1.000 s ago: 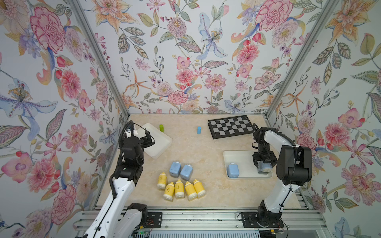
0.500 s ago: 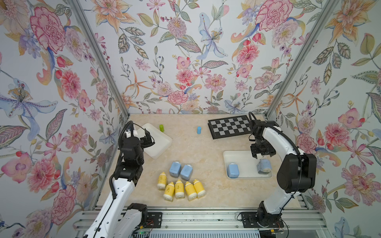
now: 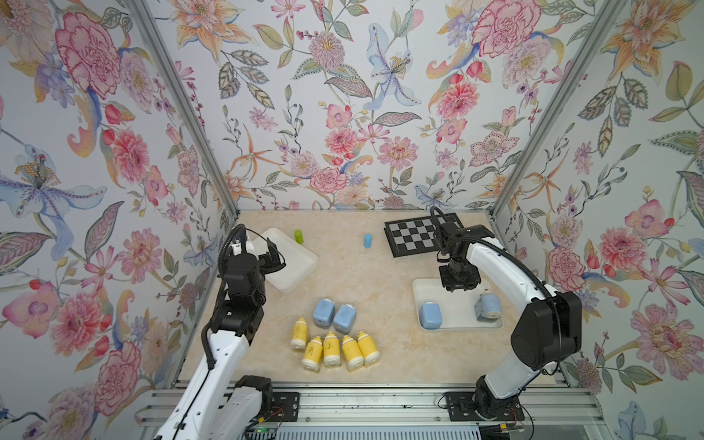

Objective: Place the pencil sharpeners by color into the storage box
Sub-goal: Place the pencil sharpener in the storage box, then pick up the pencil sharpener from the center of the board.

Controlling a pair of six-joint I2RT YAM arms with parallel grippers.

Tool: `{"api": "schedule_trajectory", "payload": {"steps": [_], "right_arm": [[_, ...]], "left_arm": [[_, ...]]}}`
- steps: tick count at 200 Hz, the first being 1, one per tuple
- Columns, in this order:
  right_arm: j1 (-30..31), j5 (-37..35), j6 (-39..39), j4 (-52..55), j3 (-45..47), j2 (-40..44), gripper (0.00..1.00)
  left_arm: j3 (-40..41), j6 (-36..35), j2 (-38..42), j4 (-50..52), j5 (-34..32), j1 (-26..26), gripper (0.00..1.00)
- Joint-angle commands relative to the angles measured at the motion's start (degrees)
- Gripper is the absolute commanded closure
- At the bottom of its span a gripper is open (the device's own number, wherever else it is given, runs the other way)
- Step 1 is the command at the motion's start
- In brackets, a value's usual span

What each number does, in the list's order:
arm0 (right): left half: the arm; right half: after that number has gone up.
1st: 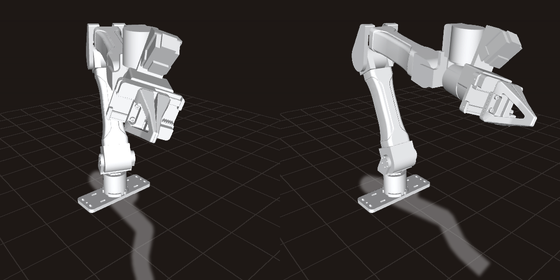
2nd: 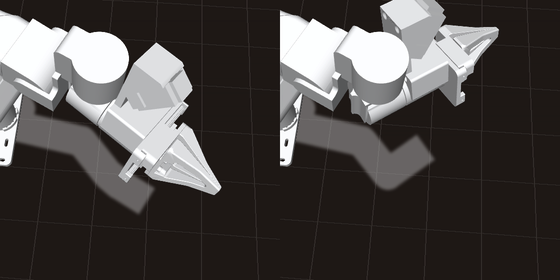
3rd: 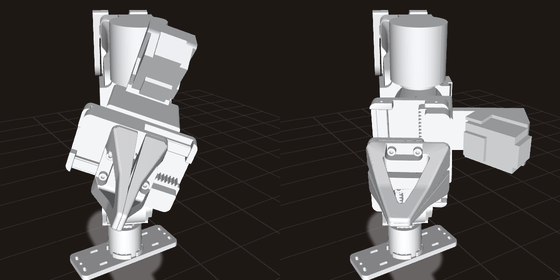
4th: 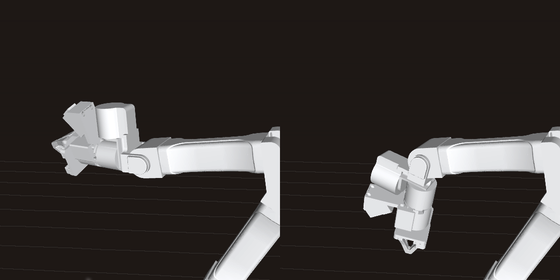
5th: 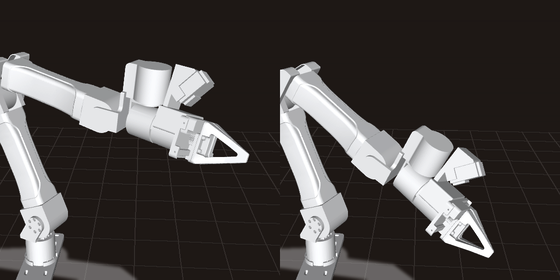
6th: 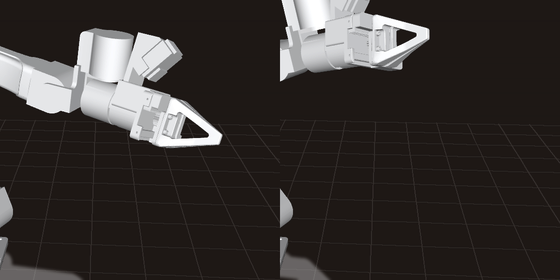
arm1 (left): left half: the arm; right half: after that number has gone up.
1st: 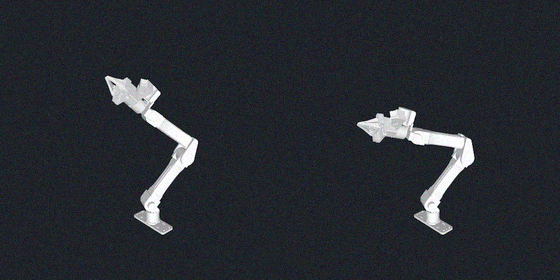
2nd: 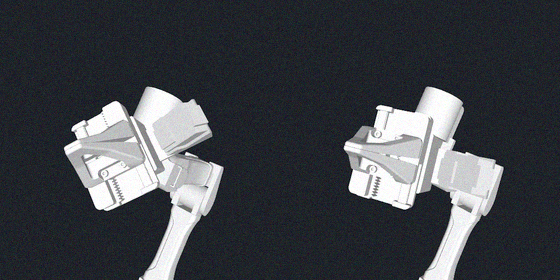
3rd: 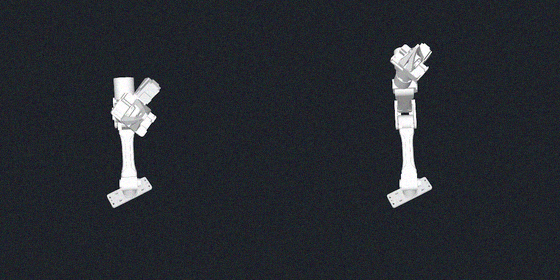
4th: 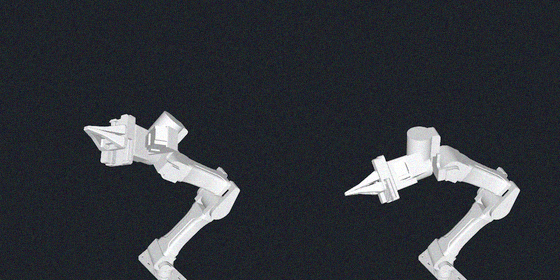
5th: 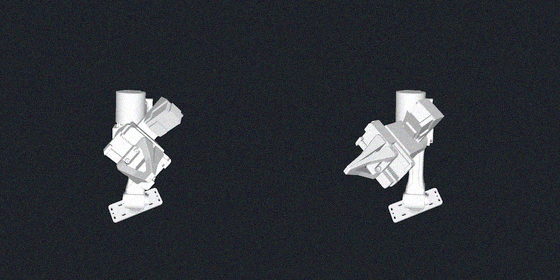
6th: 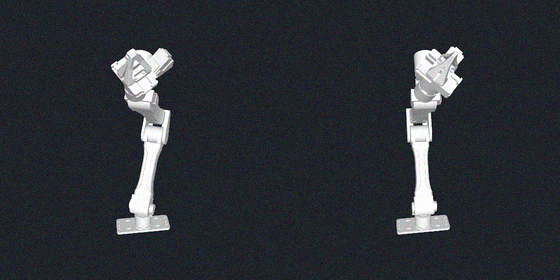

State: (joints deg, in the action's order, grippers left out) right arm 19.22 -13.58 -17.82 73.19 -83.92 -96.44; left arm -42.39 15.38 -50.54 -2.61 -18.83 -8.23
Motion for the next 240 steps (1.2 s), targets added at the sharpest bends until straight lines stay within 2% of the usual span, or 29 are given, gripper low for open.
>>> {"api": "schedule_trajectory", "payload": {"steps": [1, 29, 55, 61, 88, 115, 168, 240], "right_arm": [[3.2, 4.9, -2.7, -2.0, -2.6, -1.7, 0.56], [10.9, 7.8, -5.6, -2.6, -6.1, -2.1, 0.52], [17.5, 9.9, -12.7, -3.7, -8.0, -2.4, 0.48], [20.9, 10.9, -14.8, -4.2, -8.5, -2.6, 0.46], [28.0, 15.0, -22.9, -8.1, -9.2, -3.9, 0.36], [33.6, 14.6, -29.4, -10.3, -10.3, -6.9, 0.27], [39.6, 16.0, -39.3, -15.7, -12.1, -11.4, 0.17], [40.3, 18.1, -40.5, -16.1, -19.3, -19.6, 0.14]], "left_arm": [[0.8, -1.1, 1.0, -1.1, -1.6, -0.5, 0.01], [0.9, -1.3, 1.0, -1.2, -2.1, -0.4, 0.01], [1.0, -1.2, 0.9, -1.2, -2.4, -0.5, 0.01], [1.0, -1.3, 0.9, -1.3, -2.4, -0.5, 0.0], [1.0, -1.3, 1.1, -1.1, -2.7, -0.4, 0.01], [1.7, -1.2, 1.8, -1.6, -3.6, -0.5, 0.01], [1.8, -0.7, 0.9, -1.8, -2.6, -0.5, 0.01], [1.8, -0.8, 1.1, -1.9, -2.5, -0.5, 0.01]]}}
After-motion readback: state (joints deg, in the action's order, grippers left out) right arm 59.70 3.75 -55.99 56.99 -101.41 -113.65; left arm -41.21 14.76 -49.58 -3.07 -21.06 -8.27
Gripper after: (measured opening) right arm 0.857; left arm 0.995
